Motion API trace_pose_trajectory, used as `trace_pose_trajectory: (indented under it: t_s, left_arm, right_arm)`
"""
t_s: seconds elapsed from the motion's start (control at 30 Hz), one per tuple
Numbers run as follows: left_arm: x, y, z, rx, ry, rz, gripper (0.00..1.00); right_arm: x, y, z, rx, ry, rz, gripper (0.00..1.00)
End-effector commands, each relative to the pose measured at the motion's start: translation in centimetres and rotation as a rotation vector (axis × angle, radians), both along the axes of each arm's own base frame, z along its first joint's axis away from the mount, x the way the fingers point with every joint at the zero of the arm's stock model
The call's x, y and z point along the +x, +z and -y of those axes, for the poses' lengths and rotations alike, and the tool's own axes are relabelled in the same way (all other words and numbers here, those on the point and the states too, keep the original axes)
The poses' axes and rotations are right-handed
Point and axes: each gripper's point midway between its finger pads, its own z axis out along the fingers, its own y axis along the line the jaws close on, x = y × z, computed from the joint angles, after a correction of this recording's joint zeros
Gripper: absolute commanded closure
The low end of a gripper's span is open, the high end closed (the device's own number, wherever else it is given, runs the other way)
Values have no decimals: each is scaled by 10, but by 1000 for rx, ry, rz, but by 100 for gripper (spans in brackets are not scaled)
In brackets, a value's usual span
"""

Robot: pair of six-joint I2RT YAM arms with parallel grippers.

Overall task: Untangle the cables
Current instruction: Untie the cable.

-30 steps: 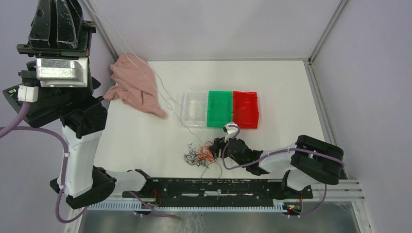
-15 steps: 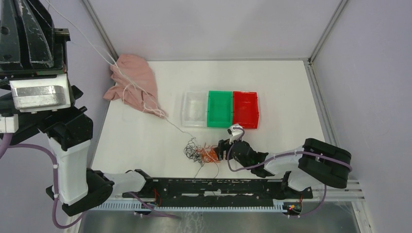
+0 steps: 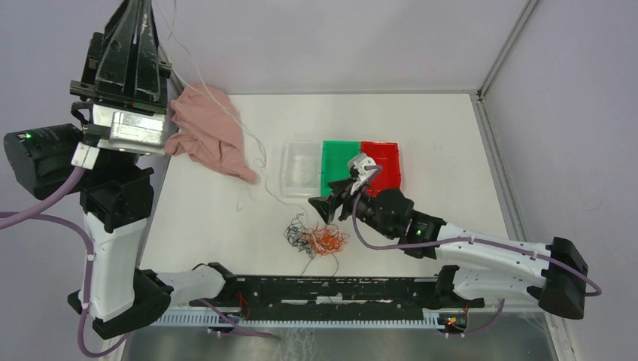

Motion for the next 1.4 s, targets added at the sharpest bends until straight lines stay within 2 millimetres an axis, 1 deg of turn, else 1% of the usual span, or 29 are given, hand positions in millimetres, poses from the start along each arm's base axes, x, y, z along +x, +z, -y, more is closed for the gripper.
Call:
trace_pose_trajectory:
  t_s: [0.0,0.07,0.13,0.33,0.47,0.57,0.63,0.7,0.73,0.8,0.83,0.9,0.93,0.97,1.03,1.1,1.2,1.37]
  left_arm:
    - [-2,-6,3,3,-51,-36,97]
    - [-3,-6,3,5,-55,-35,97]
    - [-4,-6,4,8,-58,-32,97]
    - [-7,-6,3,9,-62,-26,97]
    - [-8,-4,2,4,-67,-22,97]
    - [-10,-3,1,4,-66,-16,97]
    - [-11,-3,0,4,-63,-13,97]
    - [-13,-2,-1,4,-60,-6,97]
    - [-13,-2,-1,4,-58,-5,97]
    - [-14,-1,-2,2,-53,1,97]
    - [-14,-1,-2,4,-51,5,97]
    - [-15,1,-2,6,-41,16,97]
    - [-16,2,-3,6,-36,24,97]
    - [-17,3,-3,6,-32,31,97]
    - [-19,7,-5,1,-23,45,97]
    - [-21,10,-7,-5,-19,56,97]
    - [-24,13,-9,-5,-12,68,97]
    - [-24,14,-8,-1,-7,75,97]
  right_arm:
    - [-35,63,-36,38,288,81,23]
    - [-52,71,-48,44,404,76,24]
    - [-58,67,-55,34,452,60,25]
    - [-42,43,-60,1,382,42,28]
    - [-35,24,-69,-41,372,18,29]
    - [-27,6,-72,-87,341,-2,33]
    - [-28,-2,-75,-90,346,-18,35]
    - [-32,-6,-78,-75,366,-33,40]
    - [-33,-8,-79,-69,374,-43,44]
    - [-35,-13,-79,-66,377,-59,58]
    - [-35,-17,-78,-66,371,-67,69]
    - [-33,-24,-72,-71,345,-78,83]
    - [-32,-30,-68,-80,328,-83,89]
    - [-30,-37,-63,-92,306,-89,91]
    - [-25,-53,-50,-117,245,-102,96]
    - [-18,-71,-32,-146,164,-114,99]
    - [-16,-102,-7,-196,88,-135,99]
    - [-19,-132,15,-233,33,-177,99]
